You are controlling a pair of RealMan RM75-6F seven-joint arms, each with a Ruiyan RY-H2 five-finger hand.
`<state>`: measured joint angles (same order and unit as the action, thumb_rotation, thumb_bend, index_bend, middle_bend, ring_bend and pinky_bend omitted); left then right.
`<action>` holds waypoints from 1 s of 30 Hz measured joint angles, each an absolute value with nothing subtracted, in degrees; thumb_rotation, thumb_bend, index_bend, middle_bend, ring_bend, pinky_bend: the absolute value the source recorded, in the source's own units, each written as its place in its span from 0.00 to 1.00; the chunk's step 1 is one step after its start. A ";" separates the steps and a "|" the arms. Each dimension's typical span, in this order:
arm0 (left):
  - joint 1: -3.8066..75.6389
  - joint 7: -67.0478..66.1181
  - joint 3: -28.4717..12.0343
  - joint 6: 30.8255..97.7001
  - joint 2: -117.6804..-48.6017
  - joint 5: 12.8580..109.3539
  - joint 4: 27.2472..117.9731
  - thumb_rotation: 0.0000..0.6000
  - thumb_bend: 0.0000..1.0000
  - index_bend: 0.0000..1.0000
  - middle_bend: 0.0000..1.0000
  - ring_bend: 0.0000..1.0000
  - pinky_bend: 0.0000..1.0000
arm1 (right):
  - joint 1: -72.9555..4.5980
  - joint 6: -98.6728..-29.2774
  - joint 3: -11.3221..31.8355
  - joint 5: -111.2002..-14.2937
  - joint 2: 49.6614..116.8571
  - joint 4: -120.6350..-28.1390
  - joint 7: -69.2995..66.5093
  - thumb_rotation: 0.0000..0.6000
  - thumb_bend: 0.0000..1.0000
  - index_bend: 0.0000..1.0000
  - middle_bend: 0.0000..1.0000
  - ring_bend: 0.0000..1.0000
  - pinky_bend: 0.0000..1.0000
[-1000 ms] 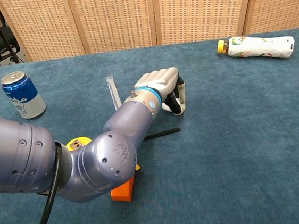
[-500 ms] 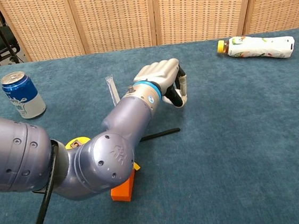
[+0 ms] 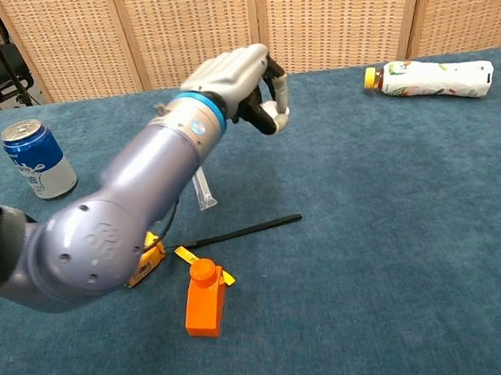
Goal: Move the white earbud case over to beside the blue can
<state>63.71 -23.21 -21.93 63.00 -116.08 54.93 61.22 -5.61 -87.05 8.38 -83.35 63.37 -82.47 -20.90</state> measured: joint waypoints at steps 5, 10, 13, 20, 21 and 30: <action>58.35 -22.83 -18.22 65.58 -106.92 59.75 69.75 1.00 0.45 0.63 0.44 0.45 0.64 | -5.50 -87.49 8.23 -83.88 63.43 -82.78 -20.23 1.00 0.00 0.00 0.00 0.00 0.00; 52.73 -20.47 -13.92 67.63 -97.89 64.61 76.43 1.00 0.45 0.63 0.44 0.45 0.64 | -5.45 -87.98 7.93 -84.77 63.69 -83.26 -18.83 1.00 0.00 0.00 0.00 0.00 0.00; 49.47 -15.90 -10.60 68.35 -92.42 68.41 79.51 1.00 0.44 0.63 0.45 0.45 0.64 | -5.34 -88.65 7.61 -85.66 63.91 -83.78 -17.32 1.00 0.00 0.00 0.00 0.00 0.00; 42.41 -2.09 -1.37 71.18 -81.81 81.36 81.85 1.00 0.43 0.63 0.45 0.45 0.64 | -5.15 -89.59 6.97 -87.10 64.40 -84.83 -14.62 1.00 0.00 0.00 0.00 0.00 0.00; 41.48 -0.93 -0.01 71.89 -80.90 82.98 81.55 1.00 0.43 0.63 0.45 0.45 0.64 | -5.14 -89.70 6.90 -87.28 64.45 -84.93 -14.28 1.00 0.00 0.00 0.00 0.00 0.00; 32.96 9.09 7.50 78.54 -78.93 91.25 67.31 1.00 0.42 0.63 0.45 0.45 0.64 | -4.89 -90.63 6.05 -88.98 64.96 -86.14 -11.56 1.00 0.00 0.00 0.00 0.00 0.00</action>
<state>32.96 9.09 7.50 78.54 -78.93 91.25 67.31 -4.89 -90.63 6.05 -88.98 64.96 -86.14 -11.56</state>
